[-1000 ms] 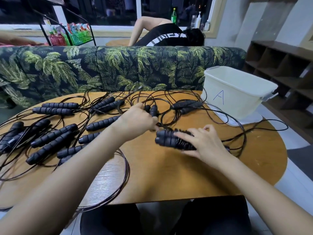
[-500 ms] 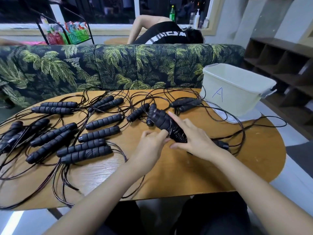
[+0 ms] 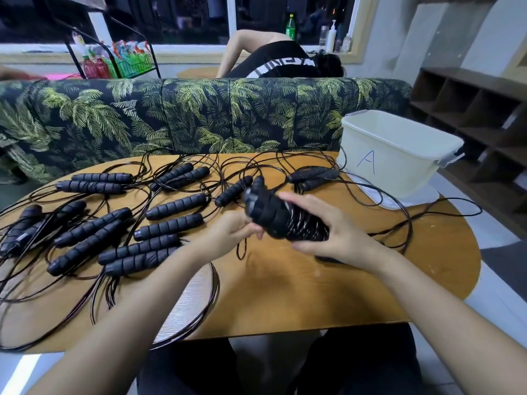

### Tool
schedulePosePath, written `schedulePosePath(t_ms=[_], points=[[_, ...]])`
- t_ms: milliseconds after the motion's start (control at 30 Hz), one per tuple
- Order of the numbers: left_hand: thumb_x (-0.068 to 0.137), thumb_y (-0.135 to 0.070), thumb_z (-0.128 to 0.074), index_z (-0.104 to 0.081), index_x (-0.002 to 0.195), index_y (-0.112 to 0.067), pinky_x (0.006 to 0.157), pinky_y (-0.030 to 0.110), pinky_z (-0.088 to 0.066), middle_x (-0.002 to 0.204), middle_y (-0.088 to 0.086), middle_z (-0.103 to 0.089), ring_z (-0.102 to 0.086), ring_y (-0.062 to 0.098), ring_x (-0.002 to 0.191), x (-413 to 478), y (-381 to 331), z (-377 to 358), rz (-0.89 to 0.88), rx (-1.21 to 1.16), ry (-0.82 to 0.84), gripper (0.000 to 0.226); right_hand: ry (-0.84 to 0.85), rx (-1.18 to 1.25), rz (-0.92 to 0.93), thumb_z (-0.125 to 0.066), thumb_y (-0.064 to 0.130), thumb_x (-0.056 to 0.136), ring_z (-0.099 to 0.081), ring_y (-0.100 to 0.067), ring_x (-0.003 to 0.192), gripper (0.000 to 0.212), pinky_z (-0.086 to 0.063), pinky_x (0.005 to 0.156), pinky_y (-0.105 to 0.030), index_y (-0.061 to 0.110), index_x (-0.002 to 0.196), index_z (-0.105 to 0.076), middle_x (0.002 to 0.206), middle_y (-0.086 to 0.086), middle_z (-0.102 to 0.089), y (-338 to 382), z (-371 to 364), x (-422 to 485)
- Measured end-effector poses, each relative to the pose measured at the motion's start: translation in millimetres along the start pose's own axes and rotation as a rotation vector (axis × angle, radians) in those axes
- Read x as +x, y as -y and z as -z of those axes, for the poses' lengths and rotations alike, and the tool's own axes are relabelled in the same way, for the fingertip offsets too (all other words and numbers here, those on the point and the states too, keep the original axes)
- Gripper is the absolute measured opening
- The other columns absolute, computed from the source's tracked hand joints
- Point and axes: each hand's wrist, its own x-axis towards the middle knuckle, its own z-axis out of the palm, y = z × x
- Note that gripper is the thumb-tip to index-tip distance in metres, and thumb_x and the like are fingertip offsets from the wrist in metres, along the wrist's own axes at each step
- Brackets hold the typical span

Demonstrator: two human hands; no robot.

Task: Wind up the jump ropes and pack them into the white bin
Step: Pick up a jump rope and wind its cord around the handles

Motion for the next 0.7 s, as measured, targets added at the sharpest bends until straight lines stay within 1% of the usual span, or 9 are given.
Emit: schedulePosePath(t_ms=[67,100,167,267,400,500,567,633,700], points=[[0.091,-0.015,-0.059,-0.064,0.083,-0.011,0.074,0.026,-0.047,0.084,-0.005,-0.061,-0.057,0.008,0.079,8,-1,15,-0.105,0.048,0.047,0.010,0.104,-0.076,0.013,-0.075,0.035,0.078,-0.055,-0.015,0.106,0.071,-0.046,0.092,-0.041,0.048,0.139,-0.042,0.116,0.008,-0.054,1,2,-5],[0.092,-0.022,-0.060,-0.066,0.082,-0.010,0.071,0.024,-0.042,0.081,-0.007,-0.057,-0.053,0.003,0.075,12,-4,22,-0.194,0.135,0.069,0.017,0.154,-0.143,0.030,-0.076,0.035,0.078,-0.053,-0.011,0.106,0.071,-0.044,0.095,-0.034,0.047,0.140,-0.042,0.115,0.008,-0.054,1,4,-8],[0.090,-0.041,-0.057,-0.069,0.082,-0.019,0.081,0.025,-0.034,0.079,-0.017,-0.055,-0.049,-0.005,0.074,19,-8,35,-0.283,0.324,0.142,0.027,0.264,-0.362,0.083,-0.073,0.043,0.080,-0.047,-0.003,0.107,0.071,-0.031,0.101,-0.021,0.049,0.142,-0.037,0.115,0.009,-0.052,1,3,-12],[0.086,-0.054,-0.052,-0.069,0.083,-0.031,0.091,0.031,-0.027,0.082,-0.020,-0.058,-0.047,-0.008,0.080,29,-10,44,-0.348,0.587,0.246,0.029,0.375,-0.718,0.126,-0.058,0.060,0.084,-0.048,-0.009,0.109,0.070,-0.025,0.107,-0.030,0.053,0.144,-0.024,0.116,0.007,-0.049,1,-2,-14],[0.085,-0.050,-0.048,-0.071,0.077,-0.028,0.081,0.037,-0.030,0.074,-0.012,-0.057,-0.053,0.010,0.071,36,-24,38,-0.408,0.891,0.147,0.033,0.252,-0.922,0.013,-0.048,0.066,0.086,-0.053,-0.016,0.096,0.067,-0.032,0.098,-0.040,0.050,0.145,-0.022,0.110,0.005,-0.052,-6,-11,-8],[0.091,-0.033,-0.053,-0.064,0.077,-0.026,0.074,0.033,-0.030,0.073,-0.009,-0.052,-0.057,0.017,0.075,33,-37,21,-0.361,1.019,0.024,0.019,0.064,-0.972,-0.114,-0.044,0.067,0.087,-0.056,-0.017,0.091,0.069,-0.032,0.094,-0.039,0.049,0.148,-0.018,0.105,0.005,-0.053,-15,-17,-4],[0.093,-0.025,-0.055,-0.066,0.083,-0.019,0.070,0.033,-0.035,0.073,-0.005,-0.054,-0.060,0.023,0.075,28,-47,2,-0.252,0.921,-0.112,0.016,-0.072,-0.919,-0.198,-0.045,0.066,0.087,-0.057,-0.017,0.089,0.070,-0.032,0.094,-0.038,0.050,0.148,-0.016,0.102,0.007,-0.053,-18,-20,0],[0.085,-0.019,-0.060,-0.071,0.079,-0.009,0.059,0.031,-0.040,0.066,0.002,-0.060,-0.062,0.028,0.063,20,-47,-16,-0.158,0.648,-0.326,0.016,-0.179,-0.841,-0.269,-0.046,0.067,0.086,-0.057,-0.017,0.092,0.071,-0.034,0.095,-0.038,0.051,0.148,-0.016,0.102,0.007,-0.054,-17,-25,4],[0.083,-0.017,-0.061,-0.074,0.089,-0.006,0.056,0.029,-0.045,0.070,0.005,-0.065,-0.063,0.026,0.064,10,-45,-31,-0.070,0.422,-0.499,0.019,-0.235,-0.784,-0.310,-0.046,0.068,0.085,-0.058,-0.020,0.094,0.074,-0.037,0.093,-0.038,0.052,0.148,-0.011,0.105,0.007,-0.054,-14,-35,6]])
